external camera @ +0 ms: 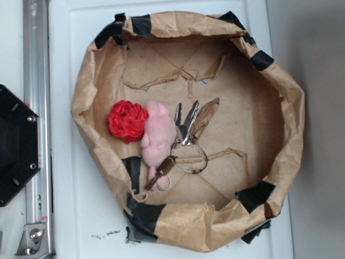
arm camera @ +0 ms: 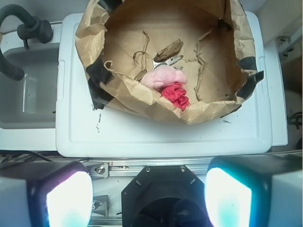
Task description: Grab the wood chip.
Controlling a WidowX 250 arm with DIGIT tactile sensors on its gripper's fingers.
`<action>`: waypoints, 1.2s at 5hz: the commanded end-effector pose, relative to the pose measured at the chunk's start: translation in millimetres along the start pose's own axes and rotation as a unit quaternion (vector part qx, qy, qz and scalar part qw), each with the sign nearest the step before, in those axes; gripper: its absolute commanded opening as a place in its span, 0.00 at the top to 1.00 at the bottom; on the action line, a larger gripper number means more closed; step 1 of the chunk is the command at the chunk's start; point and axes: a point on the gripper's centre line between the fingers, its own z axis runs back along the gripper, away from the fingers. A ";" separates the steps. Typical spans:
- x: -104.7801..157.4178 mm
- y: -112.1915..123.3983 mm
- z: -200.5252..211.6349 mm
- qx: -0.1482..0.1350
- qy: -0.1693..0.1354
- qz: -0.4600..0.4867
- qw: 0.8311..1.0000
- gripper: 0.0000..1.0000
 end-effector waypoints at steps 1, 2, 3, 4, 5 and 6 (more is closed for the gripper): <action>0.0 0.0 0.0 0.000 0.000 0.000 1.000 0.00; 46.9 5.6 -30.9 0.022 0.005 0.057 0.998 0.00; 86.5 14.8 -61.5 0.007 0.007 0.106 0.994 0.00; 110.8 29.6 -96.5 -0.005 0.006 0.176 0.984 0.00; 122.1 52.7 -121.2 -0.006 -0.011 0.229 0.973 0.00; 131.6 59.0 -143.2 -0.010 -0.004 0.247 0.969 0.00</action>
